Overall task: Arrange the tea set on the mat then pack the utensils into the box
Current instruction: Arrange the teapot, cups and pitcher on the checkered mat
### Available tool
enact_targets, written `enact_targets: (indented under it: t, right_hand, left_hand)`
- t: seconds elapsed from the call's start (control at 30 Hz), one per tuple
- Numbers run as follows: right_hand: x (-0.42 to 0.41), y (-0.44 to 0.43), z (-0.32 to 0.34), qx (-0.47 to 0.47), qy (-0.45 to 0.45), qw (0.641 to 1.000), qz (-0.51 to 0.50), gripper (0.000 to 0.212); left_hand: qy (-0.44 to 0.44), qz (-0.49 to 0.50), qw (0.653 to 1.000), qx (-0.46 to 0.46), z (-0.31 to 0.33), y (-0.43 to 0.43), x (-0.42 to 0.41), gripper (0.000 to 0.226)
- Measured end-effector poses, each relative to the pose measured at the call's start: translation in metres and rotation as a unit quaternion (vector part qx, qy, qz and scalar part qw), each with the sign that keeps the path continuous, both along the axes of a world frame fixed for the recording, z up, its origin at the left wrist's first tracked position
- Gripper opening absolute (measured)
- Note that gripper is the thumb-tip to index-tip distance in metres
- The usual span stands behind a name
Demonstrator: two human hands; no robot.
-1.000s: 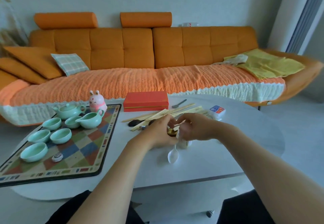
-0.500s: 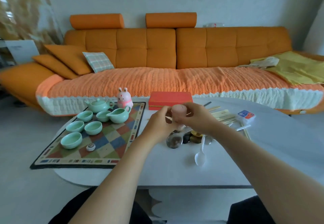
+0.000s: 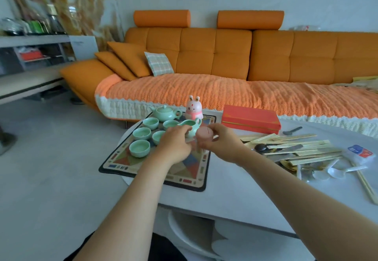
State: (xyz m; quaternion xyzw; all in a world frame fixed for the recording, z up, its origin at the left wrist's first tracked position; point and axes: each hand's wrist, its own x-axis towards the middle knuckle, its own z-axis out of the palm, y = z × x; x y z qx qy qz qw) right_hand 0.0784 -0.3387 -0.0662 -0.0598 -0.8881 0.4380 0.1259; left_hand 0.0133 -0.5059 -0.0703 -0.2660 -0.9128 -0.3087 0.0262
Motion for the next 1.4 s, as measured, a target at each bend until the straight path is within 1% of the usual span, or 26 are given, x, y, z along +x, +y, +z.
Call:
enact_targets:
  t: [0.07, 0.13, 0.27, 0.3, 0.37, 0.43, 0.5, 0.57, 0.67, 0.73, 0.8, 0.9, 0.93, 1.03, 1.13, 1.2, 1.4]
  right_hand:
    - [-0.012, -0.014, -0.005, 0.003, -0.006, 1.0, 0.009, 0.044]
    - [-0.023, -0.026, -0.011, 0.017, -0.011, 1.0, 0.02, 0.042]
    - [-0.039, -0.039, -0.02, 0.029, -0.008, 1.0, -0.001, 0.045]
    - [-0.043, -0.04, -0.023, 0.044, -0.014, 0.999, 0.001, 0.045]
    - [-0.048, -0.041, -0.027, 0.071, -0.031, 0.997, 0.004, 0.04]
    - [-0.053, -0.042, -0.031, 0.07, -0.04, 0.997, -0.003, 0.037]
    - [-0.058, -0.045, -0.032, 0.055, -0.033, 0.998, -0.006, 0.043]
    - [-0.063, -0.05, -0.031, 0.045, -0.029, 0.999, -0.011, 0.047]
    - [-0.067, -0.057, -0.03, 0.065, -0.033, 0.997, -0.021, 0.034]
    - [-0.066, -0.057, -0.028, 0.079, -0.043, 0.996, -0.013, 0.031]
    - [-0.064, -0.051, -0.027, 0.082, -0.06, 0.995, -0.001, 0.038]
    - [-0.052, -0.033, -0.02, 0.071, -0.075, 0.995, 0.0, 0.055]
    - [-0.046, -0.024, -0.018, 0.065, -0.075, 0.995, -0.005, 0.057]
    - [-0.024, 0.01, -0.007, 0.072, -0.056, 0.995, -0.026, 0.045]
    - [0.005, 0.052, 0.004, 0.077, -0.042, 0.994, -0.063, 0.034]
    - [0.025, 0.083, 0.01, 0.091, -0.038, 0.991, -0.085, 0.03]
    - [0.086, 0.181, 0.018, 0.116, -0.038, 0.979, -0.165, 0.024]
  left_hand:
    - [0.066, 0.053, 0.992, -0.089, -0.003, -0.02, -0.012, 0.048]
    - [0.094, 0.086, 0.981, -0.148, -0.007, -0.035, -0.022, 0.05]
    - [0.102, 0.104, 0.973, -0.179, -0.018, -0.048, -0.041, 0.065]
    - [0.108, 0.103, 0.971, -0.186, -0.021, -0.049, -0.045, 0.068]
    - [0.122, 0.104, 0.968, -0.193, -0.024, -0.049, -0.052, 0.066]
    - [0.141, 0.112, 0.965, -0.188, -0.026, -0.048, -0.057, 0.053]
    - [0.157, 0.122, 0.963, -0.183, -0.026, -0.048, -0.061, 0.044]
    - [0.155, 0.123, 0.964, -0.18, -0.027, -0.049, -0.063, 0.044]
    - [0.125, 0.12, 0.97, -0.169, -0.024, -0.053, -0.064, 0.053]
    - [0.108, 0.109, 0.977, -0.151, -0.017, -0.055, -0.063, 0.054]
    - [0.103, 0.099, 0.984, -0.109, -0.007, -0.053, -0.057, 0.05]
    - [0.127, 0.081, 0.988, -0.027, 0.007, -0.039, -0.043, 0.039]
    - [0.133, 0.07, 0.989, 0.002, 0.012, -0.031, -0.037, 0.035]
    - [0.129, 0.029, 0.988, 0.073, 0.023, 0.003, -0.013, 0.024]
    - [0.067, -0.012, 0.992, 0.108, 0.027, 0.049, 0.013, 0.02]
    - [0.029, -0.047, 0.992, 0.113, 0.027, 0.085, 0.029, 0.019]
    - [0.011, -0.149, 0.987, 0.061, 0.025, 0.203, 0.073, 0.018]
